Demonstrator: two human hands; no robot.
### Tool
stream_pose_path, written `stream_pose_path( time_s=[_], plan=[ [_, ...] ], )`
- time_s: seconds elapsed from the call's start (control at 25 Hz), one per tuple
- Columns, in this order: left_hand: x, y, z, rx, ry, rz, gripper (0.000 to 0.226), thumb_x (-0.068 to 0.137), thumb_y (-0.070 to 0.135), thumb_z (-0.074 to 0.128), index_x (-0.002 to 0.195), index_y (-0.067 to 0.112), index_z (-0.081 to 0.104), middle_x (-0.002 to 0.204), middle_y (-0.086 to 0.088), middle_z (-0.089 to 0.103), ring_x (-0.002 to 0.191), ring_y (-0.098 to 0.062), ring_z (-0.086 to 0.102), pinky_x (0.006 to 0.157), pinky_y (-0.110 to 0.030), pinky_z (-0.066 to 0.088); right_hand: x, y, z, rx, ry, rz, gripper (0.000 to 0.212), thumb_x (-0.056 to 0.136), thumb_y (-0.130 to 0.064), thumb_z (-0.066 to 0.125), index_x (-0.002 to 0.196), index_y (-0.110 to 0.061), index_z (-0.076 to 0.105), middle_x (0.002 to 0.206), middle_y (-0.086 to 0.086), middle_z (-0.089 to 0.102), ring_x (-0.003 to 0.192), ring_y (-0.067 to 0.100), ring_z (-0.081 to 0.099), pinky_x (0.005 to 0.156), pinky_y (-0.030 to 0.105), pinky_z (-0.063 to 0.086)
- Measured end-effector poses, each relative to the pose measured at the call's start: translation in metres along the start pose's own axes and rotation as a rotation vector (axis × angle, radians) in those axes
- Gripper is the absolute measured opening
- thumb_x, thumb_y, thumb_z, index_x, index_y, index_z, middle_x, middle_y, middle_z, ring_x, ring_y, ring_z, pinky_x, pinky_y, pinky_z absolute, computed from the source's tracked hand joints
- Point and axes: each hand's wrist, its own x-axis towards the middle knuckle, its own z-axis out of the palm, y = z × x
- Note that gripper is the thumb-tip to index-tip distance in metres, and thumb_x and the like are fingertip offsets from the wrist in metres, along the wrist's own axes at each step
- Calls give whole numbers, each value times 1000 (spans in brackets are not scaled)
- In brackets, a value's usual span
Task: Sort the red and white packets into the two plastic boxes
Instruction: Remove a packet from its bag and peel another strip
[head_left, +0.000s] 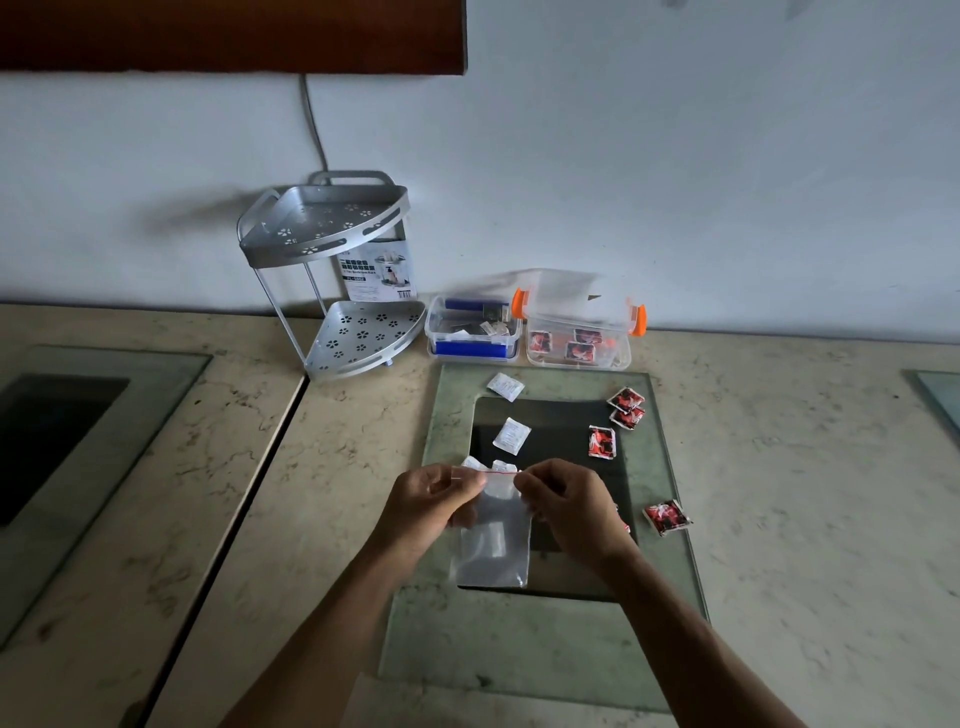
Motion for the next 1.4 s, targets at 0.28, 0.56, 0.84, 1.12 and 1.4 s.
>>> stream_pose_path(
  time_s=[0.28,0.56,0.84,1.12,1.4],
  plan=[
    [-2,-12,6,5,3,-8,6,81,5,75,86,1,79,65,-12,70,52,-17,58,58,-26,51,-11,4,-1,125,-59,20,10,93,-23,69,86,-20,75,71,1,72,59,5,61,59,26,52],
    [-1,-22,46,62,-23,-68,5,79,-4,75,83,-5,77,69,-12,74,56,-16,64,54,-20,53,-30,30,-20,171,-14,67,11,90,-18,72,86,-9,78,67,-2,71,59,1,58,56,19,49],
    [0,-68,127,236,-181,-162,11,78,-2,77,81,8,80,68,-1,76,54,-5,61,53,-17,49,-69,104,-66,-7,178,195,18,87,-25,74,70,-22,72,62,0,69,53,4,55,52,29,45],
    [-16,-121,219,366,-414,-404,4,85,11,75,85,7,76,69,-7,74,47,-11,61,56,-29,51,-128,174,-130,198,310,464,15,85,-9,76,70,-11,74,53,0,64,46,7,53,51,23,44],
    [-33,-155,284,538,-392,-433,6,86,10,74,81,11,70,67,-7,69,47,-14,60,49,-26,48,-158,234,-178,328,473,617,10,89,-8,71,80,-7,75,68,7,67,58,14,56,54,21,45]
  ],
)
